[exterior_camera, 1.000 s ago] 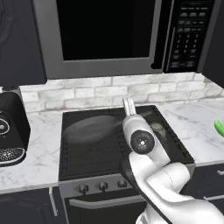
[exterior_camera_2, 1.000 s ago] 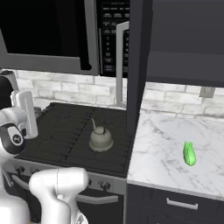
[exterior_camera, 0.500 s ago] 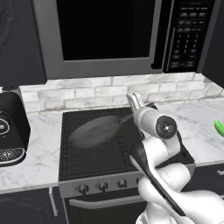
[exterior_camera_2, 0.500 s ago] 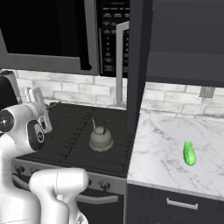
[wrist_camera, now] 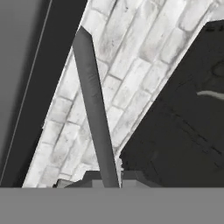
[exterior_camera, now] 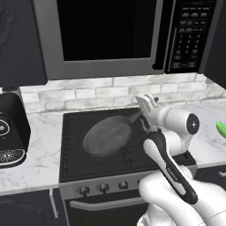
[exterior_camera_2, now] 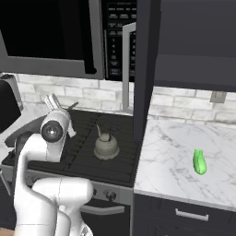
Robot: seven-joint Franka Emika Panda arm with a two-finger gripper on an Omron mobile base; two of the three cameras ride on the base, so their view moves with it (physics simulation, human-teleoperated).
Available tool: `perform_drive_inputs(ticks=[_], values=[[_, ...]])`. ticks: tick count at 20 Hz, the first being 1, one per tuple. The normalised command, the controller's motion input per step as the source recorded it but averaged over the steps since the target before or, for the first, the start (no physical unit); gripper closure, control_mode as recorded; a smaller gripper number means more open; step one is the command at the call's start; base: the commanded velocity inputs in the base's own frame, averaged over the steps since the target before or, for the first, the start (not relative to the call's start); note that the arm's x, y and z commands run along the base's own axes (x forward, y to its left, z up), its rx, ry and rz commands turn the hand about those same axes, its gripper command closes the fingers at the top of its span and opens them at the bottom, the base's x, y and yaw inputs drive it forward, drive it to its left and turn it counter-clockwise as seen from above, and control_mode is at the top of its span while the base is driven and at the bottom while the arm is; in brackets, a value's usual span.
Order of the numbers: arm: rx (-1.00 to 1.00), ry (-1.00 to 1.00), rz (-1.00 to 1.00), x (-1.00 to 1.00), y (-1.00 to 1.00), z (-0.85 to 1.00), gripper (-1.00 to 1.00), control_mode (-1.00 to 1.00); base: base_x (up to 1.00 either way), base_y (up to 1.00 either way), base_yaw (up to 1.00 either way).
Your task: Pick the pan from the cabinet and place it on the stove. Then turn on the stove burner for the pan.
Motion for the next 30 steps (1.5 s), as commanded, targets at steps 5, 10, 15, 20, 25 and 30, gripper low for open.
perform_drive_inputs(ticks=[5,10,15,20,25,30], values=[[0.00,-0.39,0.10,0.17,-0.04,-0.69,1.00,-1.00,0.00,0.00,0.00],[0.00,-0.36,0.00,0.14,0.18,-0.49,1.00,-1.00,0.00,0.00,0.00],[0.00,-0.28,0.00,0.18,0.25,-0.47,1.00,-1.00,0.00,0.00,0.00],[-0.02,-0.17,0.00,0.11,0.35,-0.51,1.00,-1.00,0.00,0.00,0.00],[-0.07,-0.02,0.00,0.12,0.41,-0.58,1.00,-1.00,0.00,0.00,0.00],[-0.06,0.05,0.00,0.13,0.15,-0.50,1.00,-1.00,0.00,0.00,0.00]])
